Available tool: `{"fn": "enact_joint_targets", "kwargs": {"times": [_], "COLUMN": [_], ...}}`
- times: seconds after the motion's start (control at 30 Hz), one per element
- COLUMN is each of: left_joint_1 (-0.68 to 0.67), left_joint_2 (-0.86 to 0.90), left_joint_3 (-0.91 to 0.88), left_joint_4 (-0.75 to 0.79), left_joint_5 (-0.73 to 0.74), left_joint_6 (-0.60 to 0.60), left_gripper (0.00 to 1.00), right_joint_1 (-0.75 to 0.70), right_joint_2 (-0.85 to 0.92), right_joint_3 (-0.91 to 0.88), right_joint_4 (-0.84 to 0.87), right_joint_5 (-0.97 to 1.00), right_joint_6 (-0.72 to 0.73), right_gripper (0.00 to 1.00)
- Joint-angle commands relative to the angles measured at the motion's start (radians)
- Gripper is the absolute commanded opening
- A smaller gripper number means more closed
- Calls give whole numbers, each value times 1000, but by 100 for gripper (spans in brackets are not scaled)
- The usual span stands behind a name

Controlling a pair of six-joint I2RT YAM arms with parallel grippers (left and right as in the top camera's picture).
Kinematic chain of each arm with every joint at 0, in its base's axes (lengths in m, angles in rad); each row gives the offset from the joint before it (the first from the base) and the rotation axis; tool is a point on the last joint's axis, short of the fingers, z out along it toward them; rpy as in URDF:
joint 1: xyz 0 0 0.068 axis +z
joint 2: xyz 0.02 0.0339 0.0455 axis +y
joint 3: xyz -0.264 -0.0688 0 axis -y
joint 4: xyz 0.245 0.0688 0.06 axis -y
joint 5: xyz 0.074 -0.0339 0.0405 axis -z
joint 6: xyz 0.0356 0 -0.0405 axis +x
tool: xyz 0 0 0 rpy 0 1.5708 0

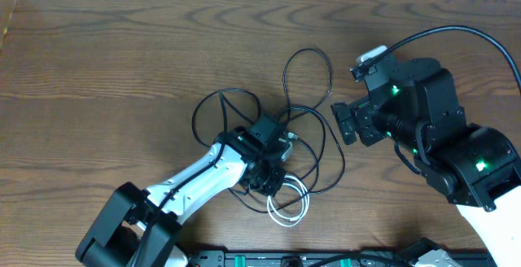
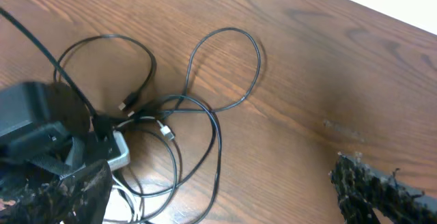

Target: Untangle cables

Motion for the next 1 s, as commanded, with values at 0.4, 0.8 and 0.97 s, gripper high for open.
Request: {"fn": "enact_joint_targets", "kwargs": {"times": [0.4, 0.8, 0.97], "left_joint_1": [115, 192, 192], "left_joint_2": [-351, -544, -565], "left_joint_3": [616, 627, 627], "left_joint_4": [-249, 9, 21], "left_joint_5": [-333, -325, -326], "left_joint_6": [119, 145, 145], "left_gripper": [7, 7, 8], "right_joint_1": [-4, -3, -3], "right_joint_2": [31, 45, 84], "right_joint_3": [7, 7, 7], "right_joint_4": [-57, -80, -68], "right_joint_5": [33, 20, -177], "right_joint_6": [-12, -12, -76], "right_gripper": [99, 99, 99]}}
